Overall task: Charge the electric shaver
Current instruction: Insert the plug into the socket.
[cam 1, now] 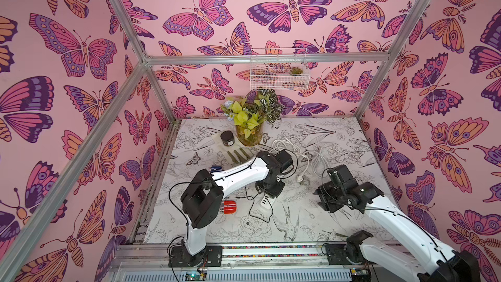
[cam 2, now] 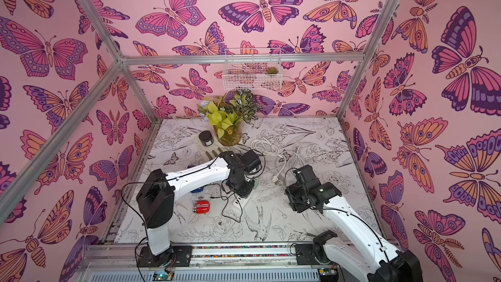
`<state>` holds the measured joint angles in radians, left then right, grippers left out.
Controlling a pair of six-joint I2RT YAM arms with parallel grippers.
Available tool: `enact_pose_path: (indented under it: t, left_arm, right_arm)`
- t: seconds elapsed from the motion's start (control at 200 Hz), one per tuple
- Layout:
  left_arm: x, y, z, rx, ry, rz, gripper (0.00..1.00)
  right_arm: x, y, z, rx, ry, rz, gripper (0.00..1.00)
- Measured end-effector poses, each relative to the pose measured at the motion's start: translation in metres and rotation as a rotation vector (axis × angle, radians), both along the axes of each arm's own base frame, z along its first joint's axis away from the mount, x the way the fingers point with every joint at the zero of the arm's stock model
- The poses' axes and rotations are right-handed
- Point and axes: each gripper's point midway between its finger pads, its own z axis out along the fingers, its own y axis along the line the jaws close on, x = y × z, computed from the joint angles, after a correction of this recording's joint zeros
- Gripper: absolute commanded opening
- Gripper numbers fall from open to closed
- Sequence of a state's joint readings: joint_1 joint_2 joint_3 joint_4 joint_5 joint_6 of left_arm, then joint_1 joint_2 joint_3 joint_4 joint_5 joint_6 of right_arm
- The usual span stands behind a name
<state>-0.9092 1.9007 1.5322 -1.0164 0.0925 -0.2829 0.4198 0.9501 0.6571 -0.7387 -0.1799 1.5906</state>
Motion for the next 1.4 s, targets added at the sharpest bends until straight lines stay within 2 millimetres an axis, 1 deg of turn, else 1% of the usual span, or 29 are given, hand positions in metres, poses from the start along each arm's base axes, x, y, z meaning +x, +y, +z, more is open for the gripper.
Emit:
enact_pose_path:
  t: [0.105,0.691,0.861,1.172,1.277,1.397]
  left_arm:
    - [0.004,-0.003,-0.001,0.01,-0.003,-0.006,0.0]
    - [0.01,-0.01,-0.001,0.028,0.002,-0.005,0.0]
    - [0.009,-0.011,-0.012,0.044,0.022,-0.005,0.0]
    - [0.01,-0.011,-0.013,0.051,0.027,-0.002,0.0]
    - [0.009,-0.011,-0.018,0.063,0.044,0.009,0.0]
    - [0.008,-0.013,-0.018,0.077,0.057,0.011,0.0]
  right_arm:
    - [-0.002,-0.001,-0.001,0.0,0.004,0.002,0.45]
    - [-0.007,-0.001,-0.006,0.012,0.018,0.007,0.43]
    - [-0.008,-0.001,-0.007,0.012,0.021,0.008,0.43]
    - [-0.009,-0.001,-0.008,0.016,0.023,0.006,0.43]
    - [-0.009,-0.001,-0.008,0.016,0.024,0.007,0.43]
    - [-0.009,-0.001,-0.008,0.016,0.024,0.006,0.43]
